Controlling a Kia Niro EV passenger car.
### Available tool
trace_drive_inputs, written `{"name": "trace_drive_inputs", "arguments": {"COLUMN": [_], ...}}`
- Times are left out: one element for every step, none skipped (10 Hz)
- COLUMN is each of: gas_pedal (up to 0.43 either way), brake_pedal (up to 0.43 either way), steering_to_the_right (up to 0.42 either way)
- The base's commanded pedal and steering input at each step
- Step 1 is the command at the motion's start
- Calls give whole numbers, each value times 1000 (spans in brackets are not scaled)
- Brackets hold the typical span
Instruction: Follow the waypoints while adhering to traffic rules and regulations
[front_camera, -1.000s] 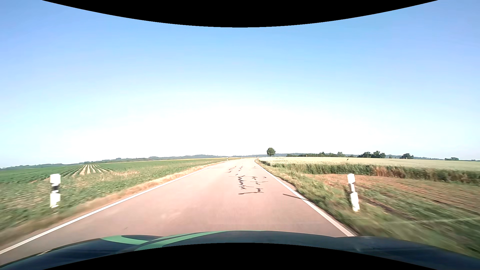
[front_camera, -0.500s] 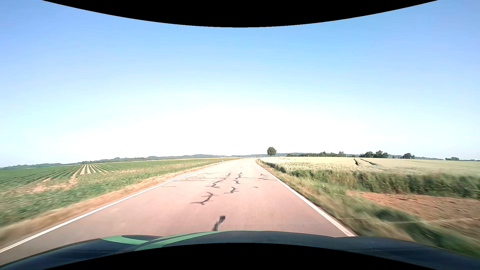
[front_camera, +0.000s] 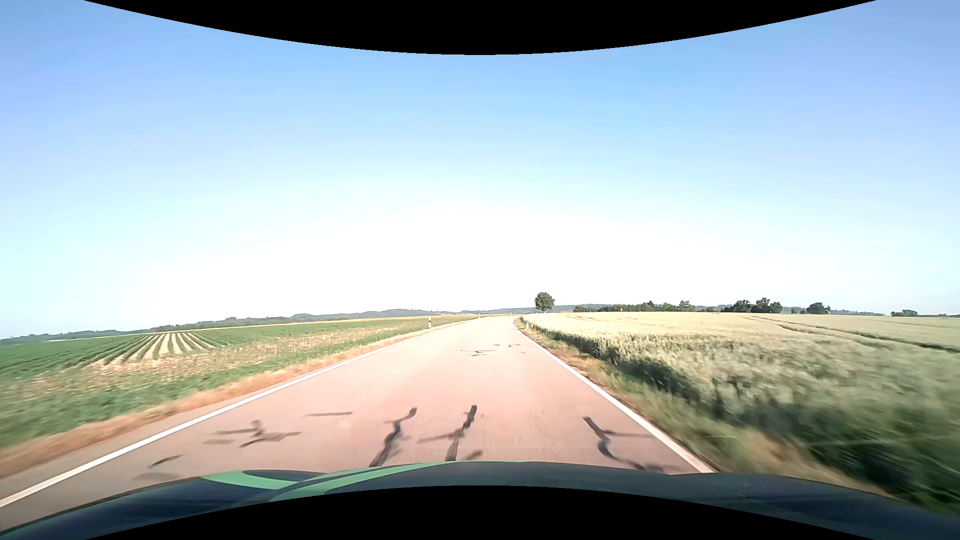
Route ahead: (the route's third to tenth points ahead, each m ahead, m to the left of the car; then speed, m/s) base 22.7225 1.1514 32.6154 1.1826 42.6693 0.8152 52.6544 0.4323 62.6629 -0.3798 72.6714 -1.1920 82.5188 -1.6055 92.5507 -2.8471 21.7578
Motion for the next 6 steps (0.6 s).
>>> {"name": "trace_drive_inputs", "arguments": {"gas_pedal": [240, 248, 248, 248, 248, 260], "brake_pedal": [0, 0, 0, 0, 0, 0], "steering_to_the_right": [4, 5, 5, 5, 5, 5]}}
